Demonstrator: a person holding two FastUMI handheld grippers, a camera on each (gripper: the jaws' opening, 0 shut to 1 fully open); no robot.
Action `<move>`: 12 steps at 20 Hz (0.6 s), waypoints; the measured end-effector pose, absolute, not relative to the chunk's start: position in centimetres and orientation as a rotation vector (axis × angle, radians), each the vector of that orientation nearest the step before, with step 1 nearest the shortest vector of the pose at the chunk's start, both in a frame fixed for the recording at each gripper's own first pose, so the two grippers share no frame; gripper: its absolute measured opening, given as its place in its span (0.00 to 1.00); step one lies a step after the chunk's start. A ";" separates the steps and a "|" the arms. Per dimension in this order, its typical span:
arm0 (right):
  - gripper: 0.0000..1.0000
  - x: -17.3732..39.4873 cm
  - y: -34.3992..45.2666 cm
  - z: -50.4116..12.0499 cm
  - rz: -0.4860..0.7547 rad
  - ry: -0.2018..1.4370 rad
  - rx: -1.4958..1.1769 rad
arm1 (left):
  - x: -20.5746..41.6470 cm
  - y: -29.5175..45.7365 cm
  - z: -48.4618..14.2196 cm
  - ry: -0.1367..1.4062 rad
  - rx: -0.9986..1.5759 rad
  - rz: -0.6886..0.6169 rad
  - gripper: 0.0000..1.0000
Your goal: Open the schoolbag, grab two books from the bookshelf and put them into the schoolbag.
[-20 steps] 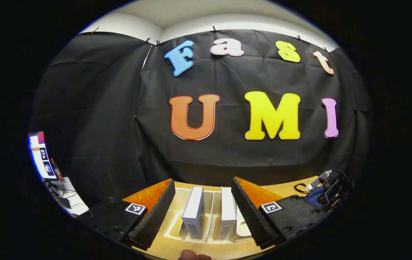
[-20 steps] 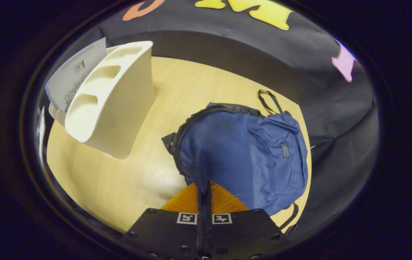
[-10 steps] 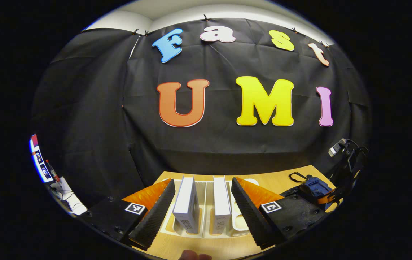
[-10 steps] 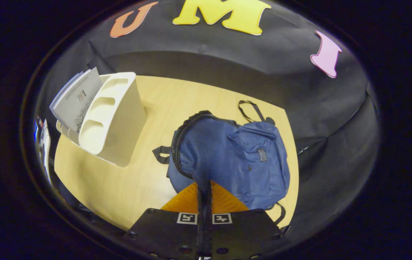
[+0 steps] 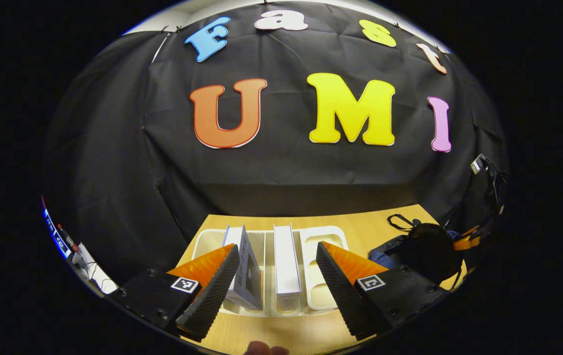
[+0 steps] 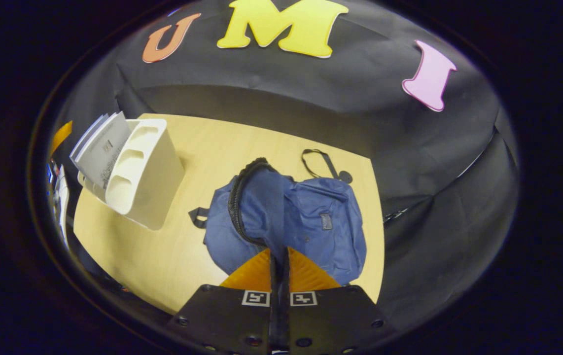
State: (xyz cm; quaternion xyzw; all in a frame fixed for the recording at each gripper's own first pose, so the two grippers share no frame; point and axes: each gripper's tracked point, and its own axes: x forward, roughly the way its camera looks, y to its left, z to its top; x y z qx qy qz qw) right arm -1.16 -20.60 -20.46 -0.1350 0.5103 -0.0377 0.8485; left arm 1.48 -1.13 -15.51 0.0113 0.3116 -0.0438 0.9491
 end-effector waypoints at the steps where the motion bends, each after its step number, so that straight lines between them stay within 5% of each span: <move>1: 0.00 -0.9 -21.1 -20.2 -0.085 1.073 -0.280 | 1.7 -1.4 -16.0 0.665 0.015 -0.098 1.00; 12: 0.00 -0.3 -24.8 -18.7 -0.071 1.056 -0.251 | 3.0 -2.2 -21.2 1.067 -0.002 -0.208 1.00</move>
